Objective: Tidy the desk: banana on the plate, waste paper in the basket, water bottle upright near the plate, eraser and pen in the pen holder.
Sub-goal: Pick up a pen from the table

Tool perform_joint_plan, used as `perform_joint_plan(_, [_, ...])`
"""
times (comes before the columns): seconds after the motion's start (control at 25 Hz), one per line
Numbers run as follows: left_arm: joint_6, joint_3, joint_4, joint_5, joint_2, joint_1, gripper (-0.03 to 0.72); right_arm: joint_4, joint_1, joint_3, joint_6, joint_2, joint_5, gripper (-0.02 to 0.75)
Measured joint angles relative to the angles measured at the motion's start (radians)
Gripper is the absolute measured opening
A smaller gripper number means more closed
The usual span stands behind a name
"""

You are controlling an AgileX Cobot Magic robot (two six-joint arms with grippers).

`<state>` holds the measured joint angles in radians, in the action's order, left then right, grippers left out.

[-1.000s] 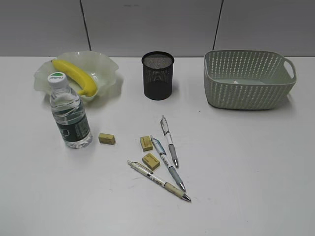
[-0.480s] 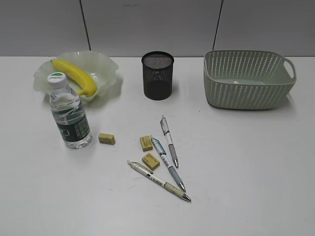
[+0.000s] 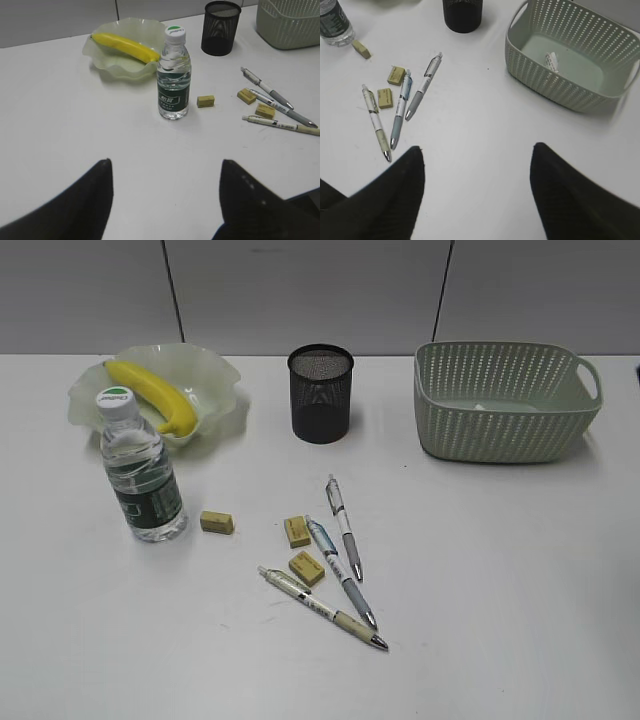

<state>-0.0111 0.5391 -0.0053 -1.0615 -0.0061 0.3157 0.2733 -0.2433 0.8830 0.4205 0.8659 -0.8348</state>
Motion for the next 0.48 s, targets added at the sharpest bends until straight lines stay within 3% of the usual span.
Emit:
perform_joint_plan(0.16, [0.000,0.000,0.000,0.000,0.000,0.000,0.493,0.005,-0.062,0.145,0.002,0.219,0.002,0.516])
perform_joint_plan(0.28, [0.001,0.000,-0.001,0.000,0.000,0.000,0.493,-0.007,-0.164,0.241,-0.005,0.394,0.008,0.488])
perform_joint_plan(0.48, [0.003,0.000,-0.001,0.000,0.000,0.000,0.493,-0.140,-0.304,0.412,-0.203,0.683,0.015,0.452])
